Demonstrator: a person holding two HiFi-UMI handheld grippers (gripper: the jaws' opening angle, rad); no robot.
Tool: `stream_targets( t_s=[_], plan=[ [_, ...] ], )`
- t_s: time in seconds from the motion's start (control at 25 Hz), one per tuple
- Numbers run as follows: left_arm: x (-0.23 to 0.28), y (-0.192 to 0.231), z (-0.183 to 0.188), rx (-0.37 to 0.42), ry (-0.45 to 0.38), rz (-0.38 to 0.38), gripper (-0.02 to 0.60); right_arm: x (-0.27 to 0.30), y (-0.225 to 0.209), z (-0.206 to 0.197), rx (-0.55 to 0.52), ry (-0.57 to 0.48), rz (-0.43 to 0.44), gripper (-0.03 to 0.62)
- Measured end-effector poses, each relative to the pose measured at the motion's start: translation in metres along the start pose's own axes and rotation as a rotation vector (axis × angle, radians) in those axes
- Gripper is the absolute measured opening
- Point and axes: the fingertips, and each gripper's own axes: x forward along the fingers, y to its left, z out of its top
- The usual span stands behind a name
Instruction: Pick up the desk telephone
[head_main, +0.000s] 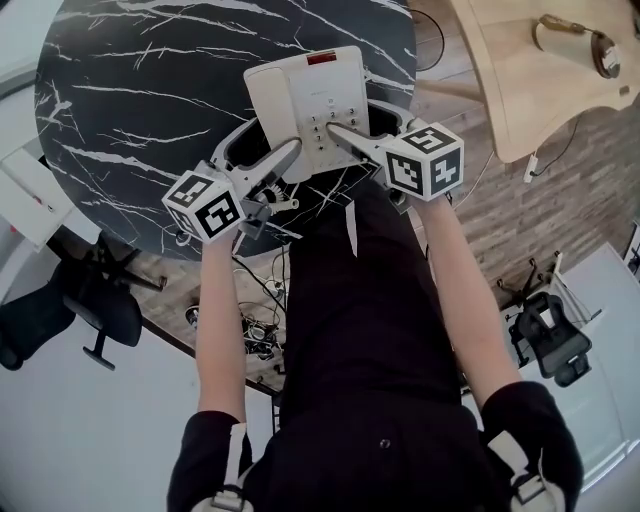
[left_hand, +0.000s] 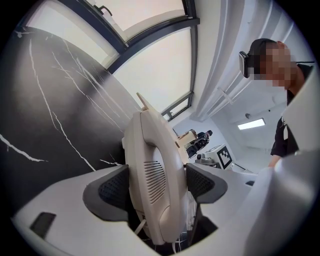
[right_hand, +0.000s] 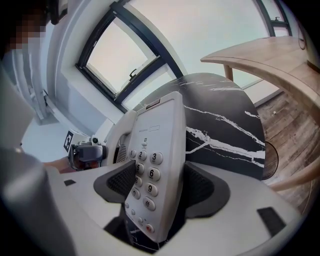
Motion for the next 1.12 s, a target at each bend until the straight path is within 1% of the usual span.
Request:
stream_targets(
  t_s=[0.16, 0.32, 0.48, 0.68, 0.92, 1.12],
  plan=[
    [-0.001, 0.000, 0.001, -0.014, 0.004, 0.003, 0.368, 0.001, 0.000, 0.001, 0.000, 0.020, 0.000, 0.314],
    [0.000, -0.001, 0.001, -0.026, 0.016, 0.035, 0.336, 0.000, -0.002, 0.001, 0.010, 0.045, -0.016, 0.313],
    [0.000, -0.011, 0.005, -0.040, 0.004, 0.036, 0.328, -0.011, 0.000, 0.004, 0.029, 0.034, -0.024, 0.313],
    [0.000, -0.039, 0.026, 0.000, -0.025, 0.035, 0.325, -0.036, 0.008, 0.022, 0.032, -0.022, -0.019, 0.313],
    [-0.002, -0.081, 0.054, 0.052, -0.078, 0.043, 0.322, -0.075, 0.020, 0.051, -0.010, -0.084, -0.007, 0.313],
    [-0.008, -0.119, 0.075, 0.101, -0.122, 0.064, 0.321, -0.107, 0.033, 0.073, -0.057, -0.132, 0.019, 0.313]
  ],
)
